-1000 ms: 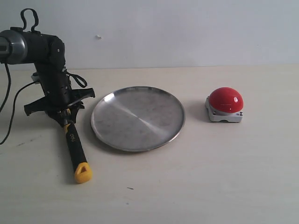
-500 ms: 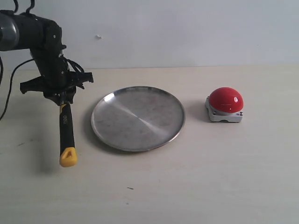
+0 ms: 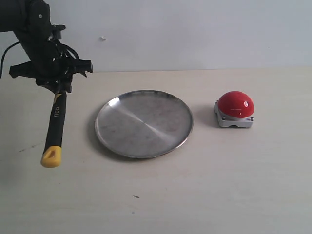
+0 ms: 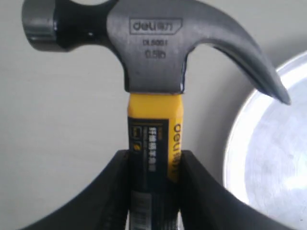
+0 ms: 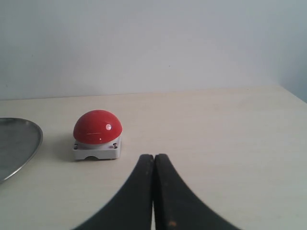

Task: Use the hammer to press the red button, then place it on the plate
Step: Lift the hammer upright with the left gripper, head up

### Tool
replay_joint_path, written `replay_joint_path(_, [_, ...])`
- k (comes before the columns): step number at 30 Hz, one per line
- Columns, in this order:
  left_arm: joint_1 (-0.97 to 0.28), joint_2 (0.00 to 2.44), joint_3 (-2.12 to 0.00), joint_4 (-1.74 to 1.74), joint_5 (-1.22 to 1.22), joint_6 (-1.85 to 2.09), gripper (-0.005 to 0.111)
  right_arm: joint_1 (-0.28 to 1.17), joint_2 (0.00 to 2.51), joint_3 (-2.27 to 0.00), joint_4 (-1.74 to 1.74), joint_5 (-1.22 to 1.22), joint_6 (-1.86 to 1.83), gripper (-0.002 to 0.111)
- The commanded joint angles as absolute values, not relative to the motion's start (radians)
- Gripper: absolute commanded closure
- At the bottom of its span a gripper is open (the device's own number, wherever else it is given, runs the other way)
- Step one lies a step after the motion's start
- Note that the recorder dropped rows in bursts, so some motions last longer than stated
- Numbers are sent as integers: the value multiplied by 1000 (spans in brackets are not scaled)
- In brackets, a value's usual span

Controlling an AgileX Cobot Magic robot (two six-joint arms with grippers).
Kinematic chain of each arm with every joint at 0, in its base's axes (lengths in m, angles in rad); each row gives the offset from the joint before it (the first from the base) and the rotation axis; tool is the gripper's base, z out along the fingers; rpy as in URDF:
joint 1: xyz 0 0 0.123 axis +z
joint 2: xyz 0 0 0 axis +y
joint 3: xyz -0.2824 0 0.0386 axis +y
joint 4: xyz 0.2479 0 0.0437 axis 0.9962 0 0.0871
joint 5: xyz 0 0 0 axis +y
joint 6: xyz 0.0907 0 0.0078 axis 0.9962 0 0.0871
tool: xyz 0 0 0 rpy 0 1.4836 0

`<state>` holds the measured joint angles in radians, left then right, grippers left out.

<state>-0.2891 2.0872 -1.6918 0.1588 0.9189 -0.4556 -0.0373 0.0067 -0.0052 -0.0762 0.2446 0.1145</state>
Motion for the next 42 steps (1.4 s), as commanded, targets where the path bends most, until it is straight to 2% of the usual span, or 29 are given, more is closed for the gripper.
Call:
replay_joint_path(1, [-292,1955,-1546,191,815,-418,107,-43,0,0,-76,237,110,108])
replay_joint_path(13, [-292,1562,-1131,190,500,-422,107,-43,0,0,-76,237,110,108])
replay_joint_path(21, [-329,1372,-973,77,273,-418,107,-43,0,0,-76,237,110,108])
replay_joint_path(30, [-444,1331,-865,77,113,-366,107,-43,0,0,-107,136,78,108])
replay_joint_path(34, [-456,1331,-821,77,0,-366,107,-43,0,0,-63,16,166,108])
replay_joint_path(42, [-456,1333,-815,77,-45,-373,107,-43,0,0,0,-155,380,108])
